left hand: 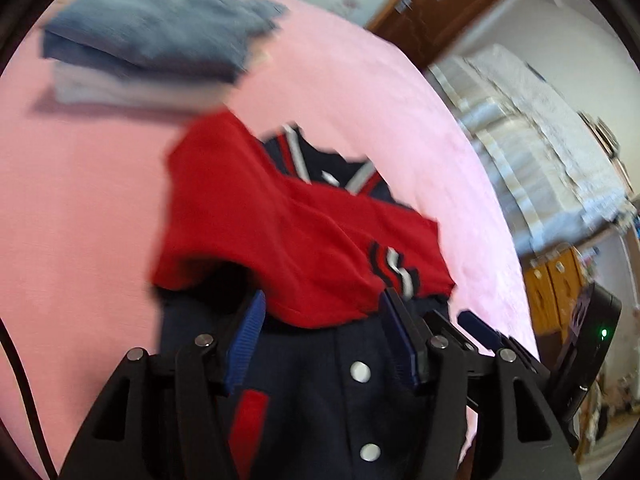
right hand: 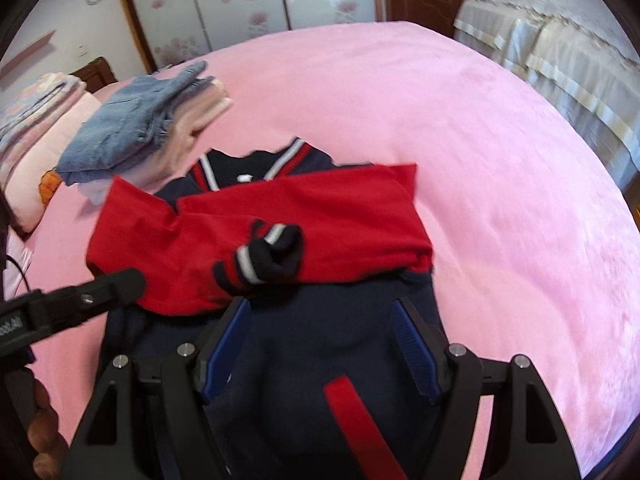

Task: Fold large clothes
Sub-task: 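Fold the held sleeve across the jacket toward the right tool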

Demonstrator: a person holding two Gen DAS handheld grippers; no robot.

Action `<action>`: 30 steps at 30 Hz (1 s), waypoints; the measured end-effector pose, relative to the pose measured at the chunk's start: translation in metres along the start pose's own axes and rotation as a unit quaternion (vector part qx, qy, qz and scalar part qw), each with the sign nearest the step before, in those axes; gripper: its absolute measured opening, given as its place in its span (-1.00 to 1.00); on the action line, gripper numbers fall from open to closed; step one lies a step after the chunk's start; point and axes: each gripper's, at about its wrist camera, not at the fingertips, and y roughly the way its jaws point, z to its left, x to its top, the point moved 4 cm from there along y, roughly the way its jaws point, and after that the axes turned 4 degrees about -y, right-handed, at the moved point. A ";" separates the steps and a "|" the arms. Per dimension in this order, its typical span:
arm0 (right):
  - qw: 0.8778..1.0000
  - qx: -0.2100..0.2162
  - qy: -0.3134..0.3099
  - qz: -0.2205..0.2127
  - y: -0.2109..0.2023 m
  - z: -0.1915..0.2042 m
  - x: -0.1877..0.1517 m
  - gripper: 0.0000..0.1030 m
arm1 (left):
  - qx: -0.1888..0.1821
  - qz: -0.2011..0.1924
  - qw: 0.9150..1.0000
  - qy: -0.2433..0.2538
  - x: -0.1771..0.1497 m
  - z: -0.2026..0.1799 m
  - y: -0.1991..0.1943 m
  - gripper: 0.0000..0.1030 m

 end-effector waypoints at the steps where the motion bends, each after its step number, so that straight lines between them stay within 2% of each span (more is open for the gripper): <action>1: 1.000 0.006 -0.002 0.000 0.000 0.002 0.001 0.42 | 0.012 -0.010 1.000 -0.004 0.004 0.003 -0.003 0.12; 4: 1.000 0.019 0.001 0.001 0.005 0.004 0.005 0.42 | 0.066 -0.038 0.997 0.004 0.009 0.013 -0.009 0.12; 6: 0.999 0.035 0.011 0.005 0.008 0.003 0.007 0.42 | 0.117 -0.049 0.992 0.015 0.010 0.018 -0.005 0.12; 8: 0.998 0.054 0.028 0.015 0.012 0.001 0.008 0.42 | 0.142 -0.051 0.988 0.017 0.008 0.023 -0.004 0.12; 12: 0.991 0.102 0.079 0.045 0.028 -0.002 0.008 0.42 | 0.148 -0.044 0.988 0.004 0.003 0.039 -0.002 0.12; 16: 0.985 0.120 0.110 0.065 0.044 0.000 0.009 0.40 | 0.143 -0.056 0.988 -0.004 0.003 0.044 -0.010 0.12; 17: 0.984 0.120 0.115 0.067 0.047 0.000 0.010 0.36 | 0.142 -0.061 0.988 -0.004 0.004 0.044 -0.012 0.12; 18: 0.982 0.128 0.121 0.068 0.051 0.001 0.011 0.15 | 0.142 -0.064 0.988 -0.003 0.002 0.047 -0.020 0.12; 19: 0.980 0.136 0.125 0.069 0.053 0.001 0.011 -0.18 | 0.144 -0.067 0.987 -0.001 0.003 0.048 -0.023 0.12; 20: 0.979 0.142 0.126 0.071 0.055 0.002 0.012 -0.37 | 0.147 -0.067 0.987 0.002 0.004 0.049 -0.023 0.12; 21: 0.982 0.136 0.115 0.070 0.054 0.005 0.014 -0.77 | 0.149 -0.067 0.987 0.002 0.005 0.049 -0.023 0.12; 23: 0.986 0.126 0.095 0.047 0.043 0.009 0.021 -0.76 | 0.146 -0.064 0.987 -0.004 0.005 0.051 -0.021 0.12; 25: 0.992 0.117 0.055 0.001 0.019 0.018 0.036 -0.76 | 0.142 -0.058 0.988 -0.011 0.004 0.053 -0.018 0.12; 30: 0.990 0.121 0.016 -0.073 -0.020 0.026 0.073 -0.76 | 0.145 -0.041 0.989 -0.009 -0.001 0.055 -0.002 0.12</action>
